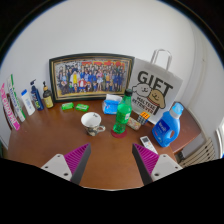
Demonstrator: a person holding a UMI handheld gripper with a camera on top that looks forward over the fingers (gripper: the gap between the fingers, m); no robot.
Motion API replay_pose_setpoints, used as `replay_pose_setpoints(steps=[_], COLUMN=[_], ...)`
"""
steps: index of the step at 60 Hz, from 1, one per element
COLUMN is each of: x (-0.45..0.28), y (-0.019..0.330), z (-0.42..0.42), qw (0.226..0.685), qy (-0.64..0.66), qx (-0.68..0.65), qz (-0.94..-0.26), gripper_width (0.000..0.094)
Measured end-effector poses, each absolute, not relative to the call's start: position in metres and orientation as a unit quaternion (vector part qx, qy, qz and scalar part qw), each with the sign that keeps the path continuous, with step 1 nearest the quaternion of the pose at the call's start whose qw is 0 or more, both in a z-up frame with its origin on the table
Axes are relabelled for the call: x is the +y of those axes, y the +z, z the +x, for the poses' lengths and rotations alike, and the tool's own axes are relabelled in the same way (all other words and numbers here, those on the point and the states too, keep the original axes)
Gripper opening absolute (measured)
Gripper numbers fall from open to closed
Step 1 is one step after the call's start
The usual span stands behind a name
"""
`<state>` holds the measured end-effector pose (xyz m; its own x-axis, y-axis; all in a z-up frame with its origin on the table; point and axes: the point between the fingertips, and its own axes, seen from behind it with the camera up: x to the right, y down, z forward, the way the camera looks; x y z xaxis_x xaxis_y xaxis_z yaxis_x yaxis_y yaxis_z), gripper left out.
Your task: Pour water
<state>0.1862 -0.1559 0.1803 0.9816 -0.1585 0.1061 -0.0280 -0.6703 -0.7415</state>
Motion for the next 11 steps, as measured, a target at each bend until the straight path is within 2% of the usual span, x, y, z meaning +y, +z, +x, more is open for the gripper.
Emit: replay_pose_setpoints(steps=[11], x=[-0.160], y=[0.183], z=[0.172], qw=[0.411], qy=[-0.081], qx=[0.055], qz=[-0.906], gripper_width=[0.0853])
